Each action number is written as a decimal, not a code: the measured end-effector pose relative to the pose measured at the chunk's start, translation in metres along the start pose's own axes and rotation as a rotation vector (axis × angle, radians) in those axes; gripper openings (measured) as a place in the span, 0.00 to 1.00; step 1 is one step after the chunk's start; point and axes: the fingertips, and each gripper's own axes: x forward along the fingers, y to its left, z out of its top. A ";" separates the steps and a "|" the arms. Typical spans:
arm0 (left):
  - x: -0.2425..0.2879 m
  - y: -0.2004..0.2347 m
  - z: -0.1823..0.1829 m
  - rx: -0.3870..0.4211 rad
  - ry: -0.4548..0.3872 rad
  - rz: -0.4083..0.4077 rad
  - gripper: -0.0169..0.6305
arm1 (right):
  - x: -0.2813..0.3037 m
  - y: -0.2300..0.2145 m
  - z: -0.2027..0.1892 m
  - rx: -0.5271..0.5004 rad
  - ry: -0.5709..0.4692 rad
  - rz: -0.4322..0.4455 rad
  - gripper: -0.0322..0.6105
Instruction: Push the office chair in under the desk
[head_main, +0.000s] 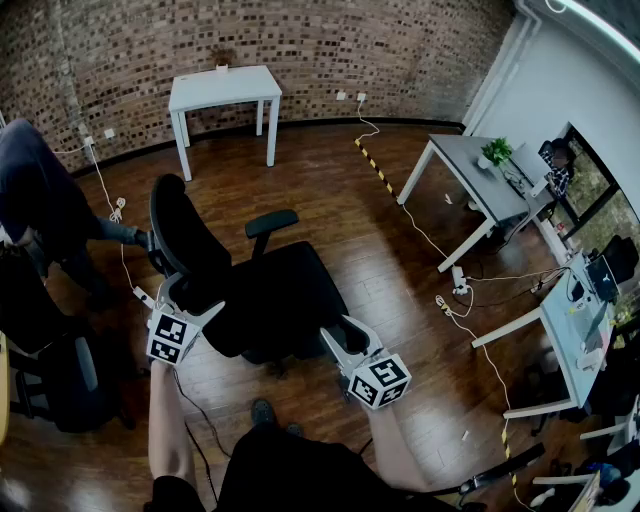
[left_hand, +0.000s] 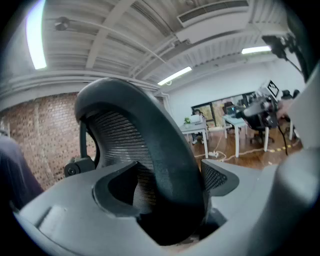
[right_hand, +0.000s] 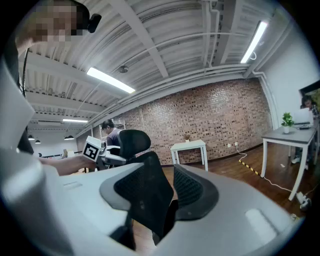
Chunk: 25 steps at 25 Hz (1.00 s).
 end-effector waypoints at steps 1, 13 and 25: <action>-0.003 -0.001 0.001 0.046 0.020 -0.017 0.81 | 0.014 0.006 0.003 0.003 -0.001 0.013 0.32; 0.000 -0.122 0.064 0.074 0.081 -0.077 0.81 | 0.053 -0.001 0.046 0.074 -0.075 0.229 0.31; 0.114 -0.315 0.171 -0.018 0.123 -0.082 0.84 | -0.070 -0.117 0.125 0.110 -0.250 0.416 0.27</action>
